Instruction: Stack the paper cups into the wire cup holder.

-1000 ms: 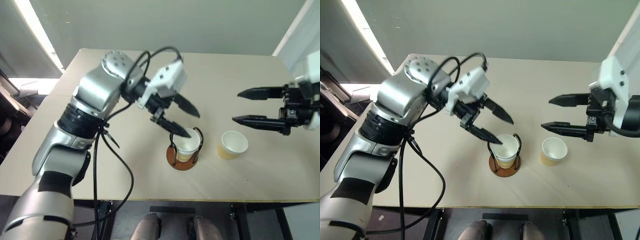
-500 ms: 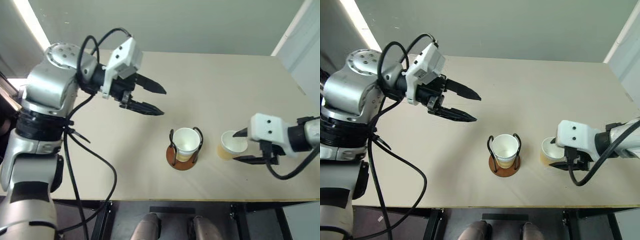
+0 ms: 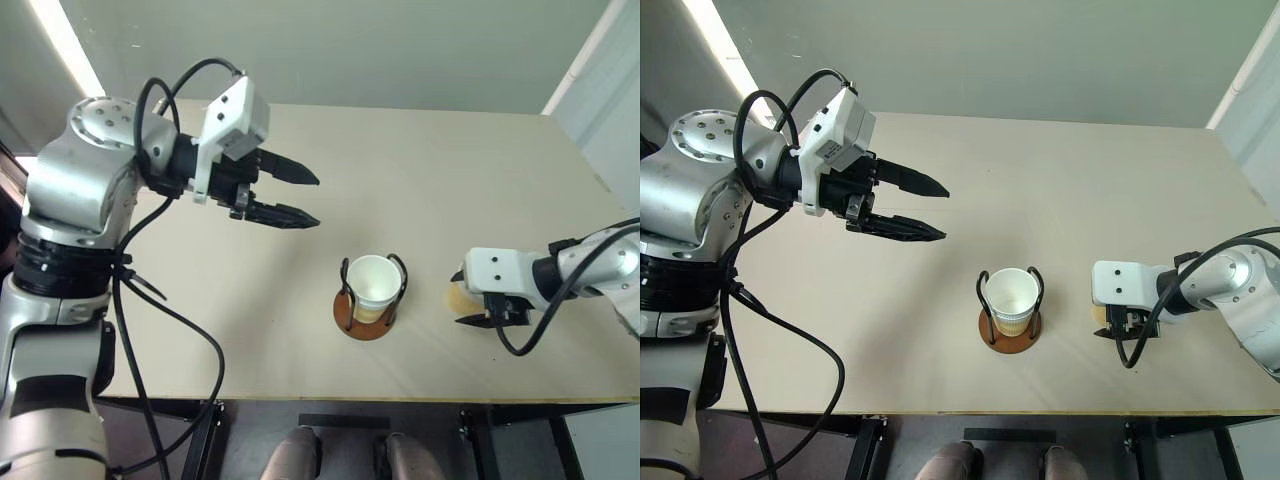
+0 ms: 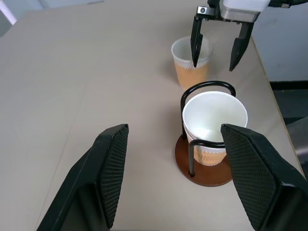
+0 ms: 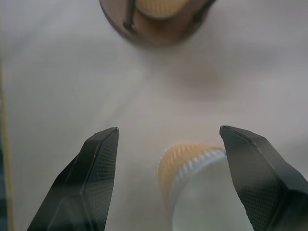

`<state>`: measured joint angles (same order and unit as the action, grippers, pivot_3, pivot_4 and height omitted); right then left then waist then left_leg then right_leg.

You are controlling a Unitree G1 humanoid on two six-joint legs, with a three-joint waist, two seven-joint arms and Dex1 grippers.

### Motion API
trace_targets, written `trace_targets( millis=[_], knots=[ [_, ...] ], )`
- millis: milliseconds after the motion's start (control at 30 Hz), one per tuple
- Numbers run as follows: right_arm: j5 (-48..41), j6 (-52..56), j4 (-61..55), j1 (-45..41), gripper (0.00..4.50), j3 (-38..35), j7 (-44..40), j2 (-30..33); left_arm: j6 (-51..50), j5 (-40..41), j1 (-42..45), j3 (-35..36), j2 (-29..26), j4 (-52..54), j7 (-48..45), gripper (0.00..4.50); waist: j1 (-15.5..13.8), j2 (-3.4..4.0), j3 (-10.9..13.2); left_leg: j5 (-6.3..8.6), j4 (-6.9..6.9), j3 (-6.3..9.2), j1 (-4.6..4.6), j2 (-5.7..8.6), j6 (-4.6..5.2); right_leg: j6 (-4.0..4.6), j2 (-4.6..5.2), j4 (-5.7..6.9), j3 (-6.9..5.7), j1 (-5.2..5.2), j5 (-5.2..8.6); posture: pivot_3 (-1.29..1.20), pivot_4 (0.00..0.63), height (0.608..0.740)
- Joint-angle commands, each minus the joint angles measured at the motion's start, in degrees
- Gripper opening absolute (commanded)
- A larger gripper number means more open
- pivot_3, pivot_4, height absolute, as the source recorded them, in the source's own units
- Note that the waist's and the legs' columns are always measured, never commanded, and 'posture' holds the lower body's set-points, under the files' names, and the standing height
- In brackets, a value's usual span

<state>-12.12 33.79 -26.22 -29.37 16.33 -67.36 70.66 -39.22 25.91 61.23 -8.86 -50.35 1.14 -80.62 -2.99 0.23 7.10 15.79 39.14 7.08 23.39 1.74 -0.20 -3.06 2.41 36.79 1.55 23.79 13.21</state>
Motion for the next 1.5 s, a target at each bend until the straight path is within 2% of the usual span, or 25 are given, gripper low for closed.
trace_targets(
  millis=[33,233,367,467,633,967,1067,1300,1333,1500],
  knots=[
    [1.1,0.9,0.0,-0.3,3.46,-0.3,-1.2,-0.7,-0.6,1.0,0.3,2.2,-0.4,1.7,0.4,3.28,0.0,0.0,0.0,0.0,0.0,0.0,0.0,0.0,0.0,0.0,0.0,0.01,0.0,0.0,0.0,0.0,0.15,0.74],
    [-6.4,6.2,-3.3,-1.1,3.46,-6.1,-3.0,-3.0,-0.3,0.8,0.6,1.9,-0.1,1.2,0.1,3.28,0.1,0.01,0.0,0.0,-0.05,-0.03,0.01,0.0,0.0,0.0,0.0,0.02,0.01,0.03,0.0,0.0,0.15,0.74],
    [-9.6,8.7,-2.4,-1.7,3.46,-10.0,-4.0,-2.2,-0.1,0.8,0.5,1.7,-0.1,1.1,-0.3,3.28,0.1,0.01,0.0,0.0,-0.06,-0.03,0.04,0.0,-0.01,0.0,0.0,-0.01,0.02,0.03,0.0,0.0,0.15,0.74],
    [-7.5,7.3,0.8,-2.1,3.46,-11.9,-4.3,0.9,0.1,0.7,0.4,1.7,-0.1,0.9,-0.7,3.28,0.0,0.01,0.0,0.0,-0.06,-0.02,0.04,0.01,-0.01,0.0,0.0,-0.02,0.02,0.03,0.0,0.0,0.15,0.74],
    [-2.1,1.7,3.5,1.7,3.46,-9.8,-4.3,4.2,0.6,1.3,-0.1,1.7,-0.5,1.2,-2.4,3.28,0.0,0.01,0.0,0.01,-0.1,-0.02,0.03,-0.01,-0.03,0.0,0.0,0.03,0.02,0.03,0.0,0.0,0.15,0.74],
    [4.4,-2.0,3.5,2.6,3.46,-4.9,-3.8,1.6,1.1,1.5,-0.8,2.3,-1.3,2.0,-3.2,3.28,0.0,0.02,0.0,0.01,-0.09,-0.02,0.03,-0.01,-0.02,0.0,0.0,0.03,0.03,0.03,0.0,0.0,0.15,0.74],
    [5.3,-1.5,3.0,2.7,2.82,-4.1,-3.7,0.4,0.9,1.7,-1.3,2.6,-1.6,2.5,-2.8,3.31,0.0,0.02,0.0,0.01,-0.1,-0.02,0.04,-0.01,-0.02,0.0,0.0,0.03,0.03,0.04,0.0,0.0,0.15,0.74],
    [6.9,-2.4,3.4,3.0,0.27,-4.0,-4.8,-0.4,0.7,1.9,-1.9,2.8,-2.1,3.1,-2.3,3.31,0.0,0.01,0.0,0.01,-0.1,-0.02,0.04,-0.01,-0.02,0.0,0.0,0.02,0.03,0.04,0.0,0.0,0.15,0.74],
    [7.0,-2.4,3.4,3.1,0.01,-4.1,-4.9,-0.5,0.7,1.9,-2.0,2.8,-2.1,3.2,-2.2,3.31,0.0,0.01,0.0,0.01,-0.1,-0.02,0.04,-0.01,-0.02,0.0,0.0,0.02,0.03,0.04,0.0,0.0,0.15,0.74],
    [4.8,-2.3,4.0,0.7,0.01,-6.6,-6.2,-1.1,0.7,1.8,-2.6,2.6,-2.7,2.9,-2.8,3.31,0.1,0.01,0.0,0.01,-0.1,-0.02,0.04,-0.01,-0.02,0.0,0.0,0.02,0.03,0.04,0.0,0.0,0.15,0.74]
  ],
)
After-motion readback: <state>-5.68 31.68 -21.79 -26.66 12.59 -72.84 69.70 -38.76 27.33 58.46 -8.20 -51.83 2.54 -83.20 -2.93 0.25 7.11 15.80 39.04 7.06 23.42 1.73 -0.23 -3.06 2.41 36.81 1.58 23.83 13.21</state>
